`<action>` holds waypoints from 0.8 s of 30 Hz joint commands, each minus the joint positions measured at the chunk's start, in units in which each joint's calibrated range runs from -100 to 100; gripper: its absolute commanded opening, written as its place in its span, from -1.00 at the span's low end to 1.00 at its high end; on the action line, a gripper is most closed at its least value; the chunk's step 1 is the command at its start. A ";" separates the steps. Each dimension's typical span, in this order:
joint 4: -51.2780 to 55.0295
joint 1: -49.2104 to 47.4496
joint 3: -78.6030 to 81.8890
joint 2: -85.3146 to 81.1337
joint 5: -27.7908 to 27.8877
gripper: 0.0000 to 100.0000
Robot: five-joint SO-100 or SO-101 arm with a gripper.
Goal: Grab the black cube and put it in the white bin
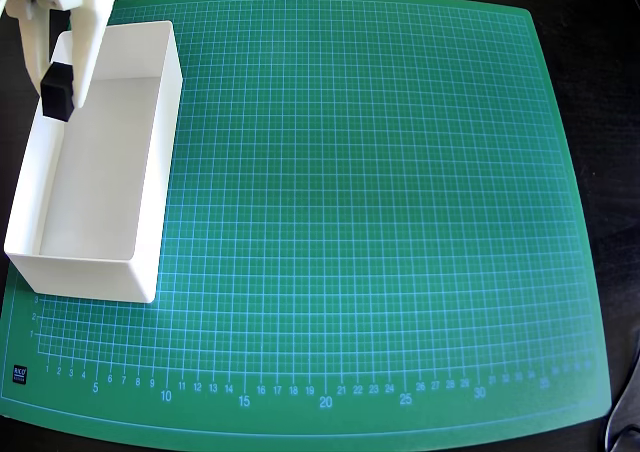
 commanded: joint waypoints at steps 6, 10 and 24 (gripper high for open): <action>-0.11 0.41 -2.21 3.15 0.12 -0.85; -0.28 0.41 -2.21 3.24 0.12 -0.85; 0.06 0.49 -2.21 3.32 -0.24 -0.85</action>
